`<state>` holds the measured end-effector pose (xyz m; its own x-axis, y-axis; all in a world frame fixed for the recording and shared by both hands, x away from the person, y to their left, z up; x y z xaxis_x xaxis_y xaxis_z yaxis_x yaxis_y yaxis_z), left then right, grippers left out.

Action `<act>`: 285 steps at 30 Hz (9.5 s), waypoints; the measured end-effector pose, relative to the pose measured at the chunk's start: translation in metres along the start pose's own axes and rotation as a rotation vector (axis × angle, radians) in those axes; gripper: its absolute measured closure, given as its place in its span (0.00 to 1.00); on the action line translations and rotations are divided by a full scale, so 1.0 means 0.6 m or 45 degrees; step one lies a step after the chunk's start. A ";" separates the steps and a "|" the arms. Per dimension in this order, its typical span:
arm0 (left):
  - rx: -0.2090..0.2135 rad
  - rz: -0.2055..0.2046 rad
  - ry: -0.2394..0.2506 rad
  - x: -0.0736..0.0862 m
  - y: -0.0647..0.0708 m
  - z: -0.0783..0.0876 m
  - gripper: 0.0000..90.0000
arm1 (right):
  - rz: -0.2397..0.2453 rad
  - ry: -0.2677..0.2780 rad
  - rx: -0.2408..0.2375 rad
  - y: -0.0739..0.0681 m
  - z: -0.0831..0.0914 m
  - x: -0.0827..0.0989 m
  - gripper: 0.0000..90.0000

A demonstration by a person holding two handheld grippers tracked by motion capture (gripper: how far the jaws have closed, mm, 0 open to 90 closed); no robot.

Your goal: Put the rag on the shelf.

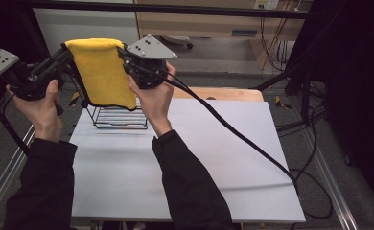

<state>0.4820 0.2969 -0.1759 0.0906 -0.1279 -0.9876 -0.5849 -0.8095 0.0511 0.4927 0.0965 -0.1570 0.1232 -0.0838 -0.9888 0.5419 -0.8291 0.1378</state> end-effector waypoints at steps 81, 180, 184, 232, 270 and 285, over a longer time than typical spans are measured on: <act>-0.061 -0.063 -0.098 -0.009 -0.127 -0.092 0.91 | 0.019 -0.089 0.027 0.039 -0.164 -0.010 0.93; 0.036 0.096 -0.654 0.164 -0.077 0.024 0.93 | 0.218 -0.426 -0.250 -0.056 -0.055 0.190 0.84; 0.030 0.098 -0.653 0.171 -0.081 0.023 0.96 | 0.183 -0.440 -0.275 -0.055 -0.052 0.192 0.77; 0.125 0.018 -0.823 0.281 -0.020 0.055 0.24 | -0.018 -0.567 -0.244 0.018 0.017 0.224 0.24; 0.272 0.050 -0.869 0.456 0.097 0.095 0.13 | -0.247 -0.800 -0.069 0.227 0.312 0.459 0.00; 0.290 0.043 -0.906 0.484 0.098 0.111 0.11 | -0.293 -0.847 -0.023 0.283 0.415 0.543 0.00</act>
<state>0.4201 0.2504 -0.4693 -0.4285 0.3135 -0.8474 -0.7375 -0.6632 0.1276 0.4179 -0.2090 -0.4702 -0.5279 -0.2328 -0.8168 0.5079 -0.8573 -0.0839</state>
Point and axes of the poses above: each handheld gripper's, and its own axes: z roughly backward along the jaws, x roughly out of its underside, y roughly to its right, the point moved 7 cm from there along -z, roughly forward along the jaws, and after that the axes turned 9 degrees about x, right-handed, at the moved point
